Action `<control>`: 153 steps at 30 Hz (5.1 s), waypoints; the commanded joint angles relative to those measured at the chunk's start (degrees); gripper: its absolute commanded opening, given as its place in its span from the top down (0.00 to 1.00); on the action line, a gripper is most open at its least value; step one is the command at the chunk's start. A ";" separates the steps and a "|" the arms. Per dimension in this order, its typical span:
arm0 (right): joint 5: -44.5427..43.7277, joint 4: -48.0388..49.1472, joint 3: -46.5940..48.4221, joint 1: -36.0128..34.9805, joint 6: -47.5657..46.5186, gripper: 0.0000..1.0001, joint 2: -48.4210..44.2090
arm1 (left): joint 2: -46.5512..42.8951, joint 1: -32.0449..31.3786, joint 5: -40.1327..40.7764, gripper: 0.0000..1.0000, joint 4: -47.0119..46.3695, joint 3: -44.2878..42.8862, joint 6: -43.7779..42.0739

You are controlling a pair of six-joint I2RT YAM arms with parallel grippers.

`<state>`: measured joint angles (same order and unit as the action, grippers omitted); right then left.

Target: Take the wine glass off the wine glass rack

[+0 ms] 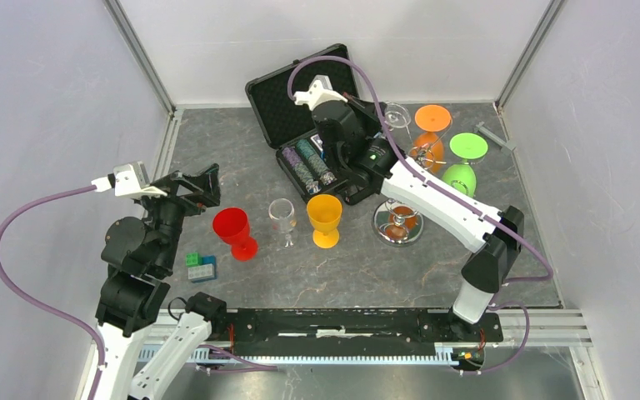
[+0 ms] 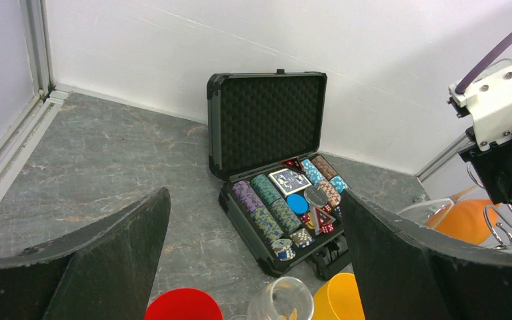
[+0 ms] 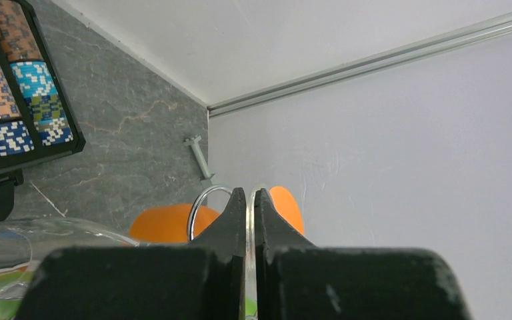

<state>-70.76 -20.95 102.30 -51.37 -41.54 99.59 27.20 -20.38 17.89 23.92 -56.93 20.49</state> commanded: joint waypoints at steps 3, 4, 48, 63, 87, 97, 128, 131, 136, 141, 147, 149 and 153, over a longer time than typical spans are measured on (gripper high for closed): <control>0.27 11.80 -0.23 0.02 -6.58 1.00 -1.40 | -0.27 -0.09 0.00 0.00 -1.77 -0.03 -0.41; -0.17 13.31 -0.21 0.07 -7.66 1.00 -1.09 | -0.28 -0.08 -0.04 0.00 -1.69 -0.01 -0.37; 5.24 -11.44 6.13 -2.67 10.58 1.00 -3.81 | 0.75 -0.09 -2.51 0.00 -3.40 1.47 2.01; 10.02 -2.47 8.27 -5.89 6.72 1.00 -1.39 | 0.32 -0.09 -6.76 0.00 -7.28 4.26 0.50; 36.84 15.58 -3.73 -17.17 -4.65 1.00 -11.69 | 19.53 -0.10 -52.86 0.00 -21.46 0.17 3.07; 47.95 15.81 -7.67 -18.24 -2.58 1.00 -16.33 | 24.35 -0.10 -60.13 0.08 -23.73 -2.09 6.27; 51.92 14.04 -6.23 -18.33 7.43 0.72 -17.16 | 27.12 -0.10 -68.95 0.98 -30.78 -2.03 12.33; 51.84 13.20 -5.59 -18.31 9.65 0.29 -17.60 | 26.89 -0.09 -64.27 0.98 -30.70 -2.61 13.62; 57.39 18.28 -11.77 -18.33 13.49 0.14 -24.00 | 26.55 -0.04 -39.46 0.98 -29.65 -3.61 19.77; 59.14 23.05 -19.98 -18.32 17.26 0.11 -30.65 | 24.98 0.00 -19.17 0.98 -30.98 -2.81 30.66; 53.64 29.81 -28.38 -18.30 31.52 0.14 -35.49 | 20.74 -0.01 -4.19 0.98 -45.39 4.24 45.24; 52.25 29.56 -28.36 -18.32 39.90 0.15 -35.64 | 20.59 -0.05 -1.98 0.98 -47.80 4.27 46.41; 52.44 36.65 -33.70 -18.34 57.80 0.16 -37.15 | 20.69 -0.01 0.47 0.98 -50.18 4.61 50.83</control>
<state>-16.80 6.68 73.08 -69.45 -4.73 64.34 48.38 -20.43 10.87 -16.84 -52.60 62.57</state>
